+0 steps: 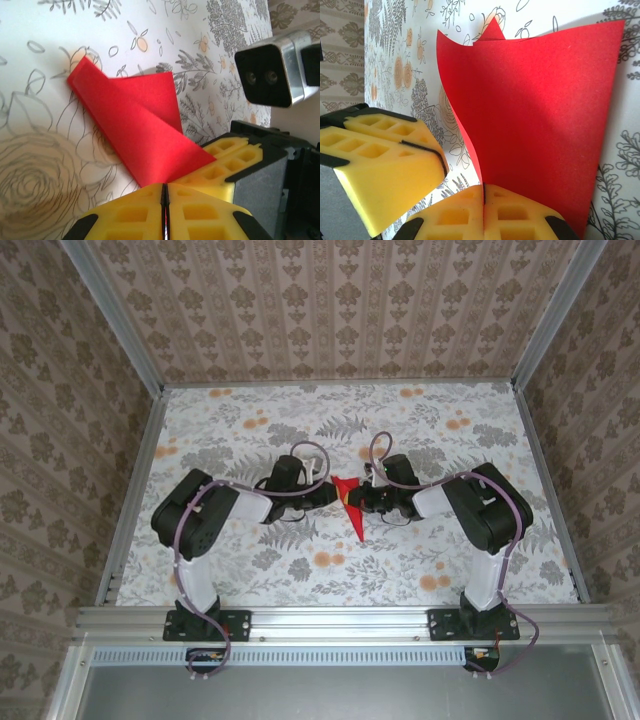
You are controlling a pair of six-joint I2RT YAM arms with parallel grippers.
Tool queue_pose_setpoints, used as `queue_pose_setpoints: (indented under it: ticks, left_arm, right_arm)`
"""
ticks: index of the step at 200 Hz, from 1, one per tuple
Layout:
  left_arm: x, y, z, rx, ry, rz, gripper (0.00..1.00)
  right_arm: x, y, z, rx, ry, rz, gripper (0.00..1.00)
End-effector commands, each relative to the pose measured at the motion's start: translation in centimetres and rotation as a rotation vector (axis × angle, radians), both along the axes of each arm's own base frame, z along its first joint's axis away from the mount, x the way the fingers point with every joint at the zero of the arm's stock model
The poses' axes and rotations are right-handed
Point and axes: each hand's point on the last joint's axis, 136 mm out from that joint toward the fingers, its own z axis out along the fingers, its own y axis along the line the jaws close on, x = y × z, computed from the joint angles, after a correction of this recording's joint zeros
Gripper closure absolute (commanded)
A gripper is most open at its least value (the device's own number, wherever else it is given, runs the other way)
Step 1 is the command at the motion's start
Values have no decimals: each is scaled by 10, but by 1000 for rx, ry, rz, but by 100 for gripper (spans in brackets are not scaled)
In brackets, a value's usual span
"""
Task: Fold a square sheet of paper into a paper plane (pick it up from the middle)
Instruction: Fold the wing for the fifth time at the center of the table.
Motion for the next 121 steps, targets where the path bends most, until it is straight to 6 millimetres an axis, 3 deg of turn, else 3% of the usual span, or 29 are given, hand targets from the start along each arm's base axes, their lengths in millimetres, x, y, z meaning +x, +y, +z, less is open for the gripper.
queue_pose_setpoints:
  ticks: [1, 74, 121]
  left_arm:
    - [8, -9, 1, -12, -24, -24, 88]
    - [16, -6, -32, 65, 39, 2, 92]
    - [11, 6, -48, 171, 91, 15, 94]
  right_arm:
    - [-11, -11, -30, -60, 109, -31, 100]
    - [-13, -12, -35, -74, 134, -26, 100]
    - [-9, -12, -17, -91, 117, -18, 79]
